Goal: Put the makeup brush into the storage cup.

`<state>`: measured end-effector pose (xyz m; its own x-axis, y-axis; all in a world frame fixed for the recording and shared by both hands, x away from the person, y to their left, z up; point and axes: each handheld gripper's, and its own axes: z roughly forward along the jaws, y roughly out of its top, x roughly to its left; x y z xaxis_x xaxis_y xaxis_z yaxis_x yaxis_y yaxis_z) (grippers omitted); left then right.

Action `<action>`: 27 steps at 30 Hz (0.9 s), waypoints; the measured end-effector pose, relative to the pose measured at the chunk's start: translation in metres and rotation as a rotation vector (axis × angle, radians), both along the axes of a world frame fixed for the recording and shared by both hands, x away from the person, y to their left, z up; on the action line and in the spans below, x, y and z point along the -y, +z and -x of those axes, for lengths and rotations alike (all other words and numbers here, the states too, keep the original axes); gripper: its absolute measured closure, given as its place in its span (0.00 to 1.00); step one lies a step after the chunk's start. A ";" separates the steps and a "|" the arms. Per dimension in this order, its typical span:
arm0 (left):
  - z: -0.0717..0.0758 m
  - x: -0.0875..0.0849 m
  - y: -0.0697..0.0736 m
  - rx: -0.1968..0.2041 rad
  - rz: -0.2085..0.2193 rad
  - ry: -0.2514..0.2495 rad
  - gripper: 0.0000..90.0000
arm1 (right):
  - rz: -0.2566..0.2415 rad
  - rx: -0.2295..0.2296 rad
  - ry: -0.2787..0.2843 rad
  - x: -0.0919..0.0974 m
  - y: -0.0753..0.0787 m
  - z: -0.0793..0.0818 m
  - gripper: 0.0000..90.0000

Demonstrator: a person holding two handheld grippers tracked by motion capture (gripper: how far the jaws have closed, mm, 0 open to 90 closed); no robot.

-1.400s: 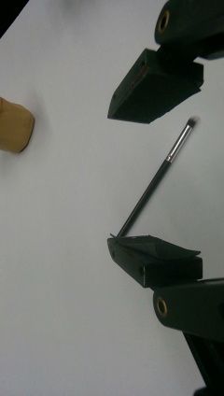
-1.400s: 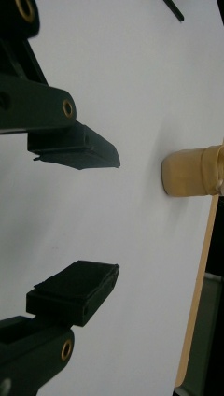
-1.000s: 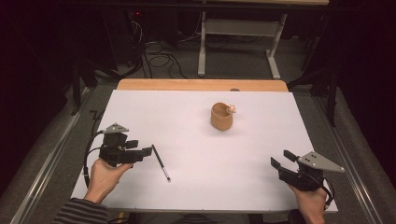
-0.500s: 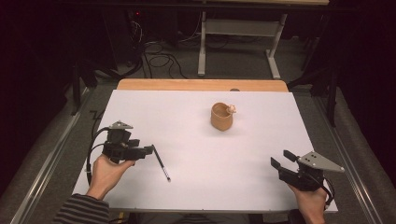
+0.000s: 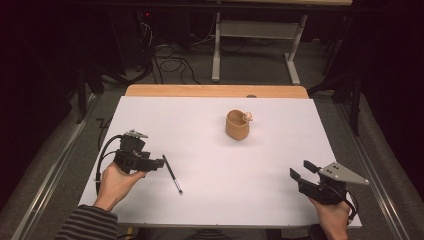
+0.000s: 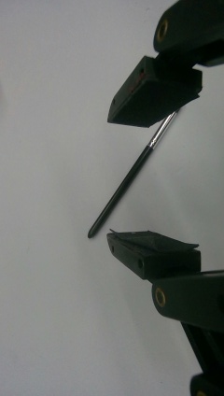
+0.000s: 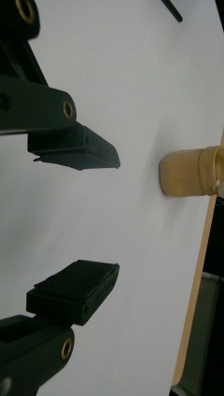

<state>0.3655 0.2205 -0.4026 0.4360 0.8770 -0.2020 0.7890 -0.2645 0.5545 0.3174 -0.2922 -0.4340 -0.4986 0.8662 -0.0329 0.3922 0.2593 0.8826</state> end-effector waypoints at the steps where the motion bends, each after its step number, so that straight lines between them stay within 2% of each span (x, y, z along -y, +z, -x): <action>1: -0.001 0.001 0.000 -0.006 -0.002 0.003 0.40 | 0.002 0.000 -0.001 0.000 0.000 0.000 0.49; 6: -0.008 0.003 -0.003 -0.046 -0.014 0.003 0.40 | 0.002 -0.001 -0.002 0.000 0.000 0.000 0.49; 10: -0.014 0.005 -0.009 -0.085 -0.056 0.013 0.38 | 0.003 -0.003 -0.003 0.000 0.000 0.000 0.49; 14: -0.017 0.010 -0.011 -0.120 -0.076 -0.003 0.38 | 0.003 -0.009 -0.003 0.000 0.000 -0.001 0.49; 21: -0.022 0.023 -0.013 -0.141 -0.086 -0.016 0.38 | 0.006 -0.006 0.011 -0.002 0.000 0.000 0.49; 27: -0.026 0.029 -0.017 -0.166 -0.121 -0.029 0.38 | 0.007 -0.017 0.010 -0.001 0.000 -0.001 0.50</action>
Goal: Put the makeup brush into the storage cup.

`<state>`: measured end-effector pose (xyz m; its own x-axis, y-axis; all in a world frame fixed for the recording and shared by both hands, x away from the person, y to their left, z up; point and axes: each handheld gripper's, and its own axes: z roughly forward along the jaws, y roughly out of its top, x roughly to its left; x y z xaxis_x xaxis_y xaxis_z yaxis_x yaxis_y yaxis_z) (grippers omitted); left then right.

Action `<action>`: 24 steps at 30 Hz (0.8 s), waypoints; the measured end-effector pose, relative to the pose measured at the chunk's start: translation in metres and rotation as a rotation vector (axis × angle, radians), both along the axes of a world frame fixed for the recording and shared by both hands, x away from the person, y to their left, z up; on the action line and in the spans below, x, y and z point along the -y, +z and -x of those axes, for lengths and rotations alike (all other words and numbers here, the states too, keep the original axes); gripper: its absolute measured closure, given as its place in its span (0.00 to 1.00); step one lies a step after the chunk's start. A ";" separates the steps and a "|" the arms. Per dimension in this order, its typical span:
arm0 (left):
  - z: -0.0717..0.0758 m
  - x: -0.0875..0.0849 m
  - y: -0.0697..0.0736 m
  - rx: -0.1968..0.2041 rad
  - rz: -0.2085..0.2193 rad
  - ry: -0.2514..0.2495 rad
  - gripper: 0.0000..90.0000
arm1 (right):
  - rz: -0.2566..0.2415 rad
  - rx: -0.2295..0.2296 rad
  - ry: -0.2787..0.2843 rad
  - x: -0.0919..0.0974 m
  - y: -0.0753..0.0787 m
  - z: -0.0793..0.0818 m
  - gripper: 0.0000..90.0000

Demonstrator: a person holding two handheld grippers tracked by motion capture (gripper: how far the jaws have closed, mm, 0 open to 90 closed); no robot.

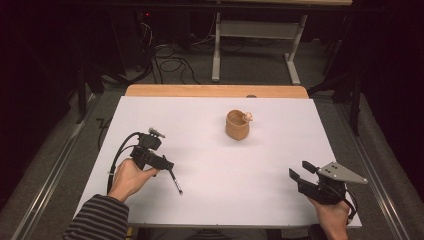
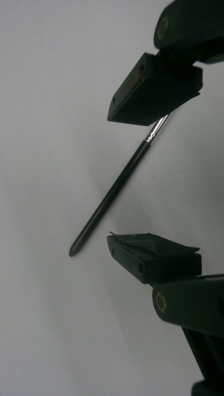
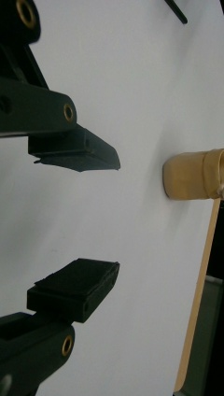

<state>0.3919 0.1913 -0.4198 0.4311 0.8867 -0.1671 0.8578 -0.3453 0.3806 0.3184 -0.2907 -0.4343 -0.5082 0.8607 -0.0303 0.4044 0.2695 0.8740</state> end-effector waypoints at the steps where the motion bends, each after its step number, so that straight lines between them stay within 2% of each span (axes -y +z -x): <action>1: 0.000 0.001 0.000 -0.001 0.003 0.003 0.38 | 0.000 0.000 0.000 0.000 0.000 0.000 0.50; 4: -0.002 0.002 -0.001 -0.006 0.001 -0.001 0.39 | -0.001 -0.001 -0.004 0.000 0.000 0.001 0.51; 8: -0.006 0.005 -0.004 -0.041 -0.009 -0.003 0.39 | -0.001 -0.007 -0.003 0.000 0.000 0.000 0.51; 12: -0.010 0.005 -0.004 -0.056 -0.002 0.009 0.40 | -0.004 -0.008 -0.001 0.000 0.001 0.000 0.51; 15: -0.014 0.009 -0.007 -0.107 -0.017 -0.001 0.43 | -0.008 -0.014 -0.002 0.000 0.000 0.000 0.51; 24: -0.021 0.015 -0.003 -0.145 -0.034 0.010 0.42 | -0.007 -0.010 0.000 0.000 0.000 0.000 0.51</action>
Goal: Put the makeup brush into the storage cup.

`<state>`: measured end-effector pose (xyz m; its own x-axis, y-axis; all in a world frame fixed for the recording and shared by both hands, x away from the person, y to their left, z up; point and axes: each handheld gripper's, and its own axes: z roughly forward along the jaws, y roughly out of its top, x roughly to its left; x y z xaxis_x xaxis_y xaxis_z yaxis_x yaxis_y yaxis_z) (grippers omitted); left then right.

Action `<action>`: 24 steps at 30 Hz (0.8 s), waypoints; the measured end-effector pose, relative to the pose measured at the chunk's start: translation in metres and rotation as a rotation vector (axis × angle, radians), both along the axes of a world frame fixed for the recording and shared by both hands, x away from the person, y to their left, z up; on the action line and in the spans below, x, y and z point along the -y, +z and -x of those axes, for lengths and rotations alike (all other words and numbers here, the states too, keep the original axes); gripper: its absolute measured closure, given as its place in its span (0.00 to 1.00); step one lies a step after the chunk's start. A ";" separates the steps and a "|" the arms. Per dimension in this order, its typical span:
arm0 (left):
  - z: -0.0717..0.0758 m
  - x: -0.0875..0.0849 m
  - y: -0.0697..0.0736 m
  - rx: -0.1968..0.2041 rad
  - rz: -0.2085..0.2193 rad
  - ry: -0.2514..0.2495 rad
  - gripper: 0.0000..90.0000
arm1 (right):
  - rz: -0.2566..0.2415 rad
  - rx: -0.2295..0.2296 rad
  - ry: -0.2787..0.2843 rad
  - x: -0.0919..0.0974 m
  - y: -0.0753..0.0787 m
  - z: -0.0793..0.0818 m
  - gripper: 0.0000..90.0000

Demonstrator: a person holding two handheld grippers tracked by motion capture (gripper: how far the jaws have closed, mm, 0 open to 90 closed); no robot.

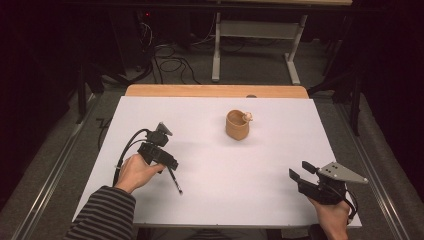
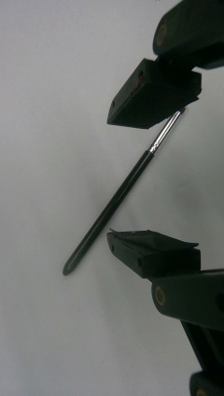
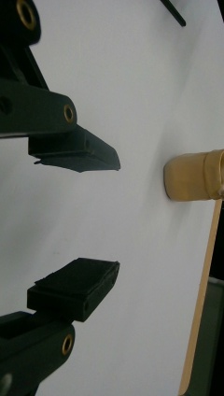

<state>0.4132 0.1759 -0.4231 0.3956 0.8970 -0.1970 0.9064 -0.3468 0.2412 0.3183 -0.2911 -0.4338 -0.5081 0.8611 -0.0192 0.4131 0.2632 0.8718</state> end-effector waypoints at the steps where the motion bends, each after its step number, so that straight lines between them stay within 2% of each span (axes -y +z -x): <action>1: -0.001 0.001 -0.001 0.000 -0.006 0.003 0.42 | 0.000 -0.001 -0.001 0.000 0.000 0.000 0.51; 8: -0.003 0.005 -0.007 -0.010 -0.039 -0.007 0.43 | 0.000 0.002 -0.002 0.001 0.000 -0.001 0.51; 19: -0.006 0.006 -0.014 -0.062 -0.036 -0.005 0.42 | 0.003 0.003 0.003 0.001 0.000 0.000 0.51; 24: -0.007 0.007 -0.017 -0.073 -0.042 -0.007 0.41 | 0.006 0.002 0.003 0.000 0.000 0.000 0.51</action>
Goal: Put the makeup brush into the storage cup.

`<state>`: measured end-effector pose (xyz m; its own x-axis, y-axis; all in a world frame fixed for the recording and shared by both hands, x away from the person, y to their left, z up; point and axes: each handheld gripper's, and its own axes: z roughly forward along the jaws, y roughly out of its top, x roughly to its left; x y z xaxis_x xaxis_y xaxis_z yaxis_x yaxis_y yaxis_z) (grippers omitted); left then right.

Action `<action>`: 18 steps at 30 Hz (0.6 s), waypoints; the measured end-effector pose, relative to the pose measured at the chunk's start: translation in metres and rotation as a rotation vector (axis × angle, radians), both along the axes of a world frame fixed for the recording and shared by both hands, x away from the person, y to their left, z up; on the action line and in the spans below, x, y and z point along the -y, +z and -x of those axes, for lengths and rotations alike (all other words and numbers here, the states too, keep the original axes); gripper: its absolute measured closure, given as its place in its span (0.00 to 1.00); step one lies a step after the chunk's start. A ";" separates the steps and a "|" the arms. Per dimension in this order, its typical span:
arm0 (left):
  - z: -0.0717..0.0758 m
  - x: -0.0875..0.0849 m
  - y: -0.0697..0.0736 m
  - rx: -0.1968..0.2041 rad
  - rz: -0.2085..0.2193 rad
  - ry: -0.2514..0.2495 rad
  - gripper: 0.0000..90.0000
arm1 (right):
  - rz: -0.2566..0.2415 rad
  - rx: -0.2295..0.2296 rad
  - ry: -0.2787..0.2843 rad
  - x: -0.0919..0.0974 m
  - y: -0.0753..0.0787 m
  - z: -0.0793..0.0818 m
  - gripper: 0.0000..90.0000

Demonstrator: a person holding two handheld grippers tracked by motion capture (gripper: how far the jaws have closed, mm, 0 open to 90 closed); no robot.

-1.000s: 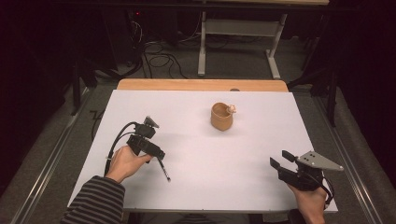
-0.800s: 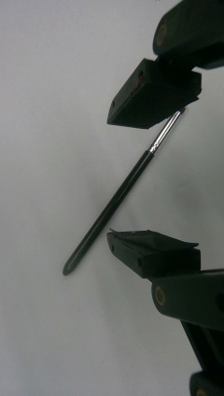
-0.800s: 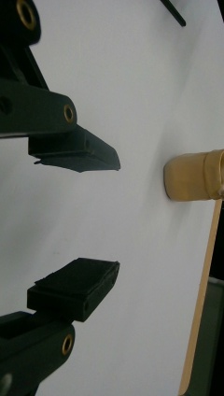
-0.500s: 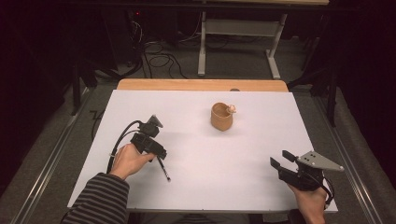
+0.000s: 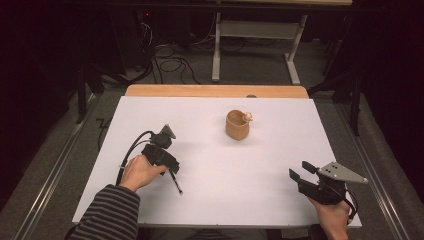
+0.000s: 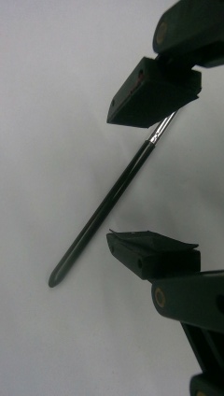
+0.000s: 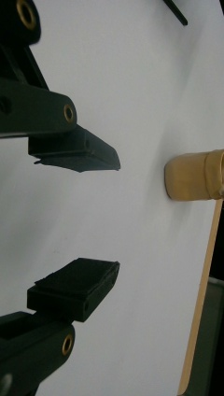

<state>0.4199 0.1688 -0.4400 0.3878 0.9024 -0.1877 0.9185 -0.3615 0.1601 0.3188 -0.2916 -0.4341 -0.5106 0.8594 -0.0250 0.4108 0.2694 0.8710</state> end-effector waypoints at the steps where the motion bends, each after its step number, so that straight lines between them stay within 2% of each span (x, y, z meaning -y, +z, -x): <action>1: 0.000 0.000 0.000 0.001 0.000 0.000 0.41 | 0.000 0.000 0.000 0.000 0.000 0.000 0.51; 6: 0.000 0.001 -0.003 0.001 0.003 0.007 0.41 | 0.000 0.004 -0.003 0.000 0.000 0.000 0.51; 18: -0.001 0.002 -0.012 -0.032 0.007 -0.001 0.40 | 0.002 0.005 -0.003 0.000 0.000 0.001 0.51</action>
<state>0.4210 0.1670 -0.4523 0.3827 0.9006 -0.2060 0.9228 -0.3616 0.1333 0.3182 -0.2917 -0.4338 -0.5078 0.8610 -0.0288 0.4076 0.2695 0.8725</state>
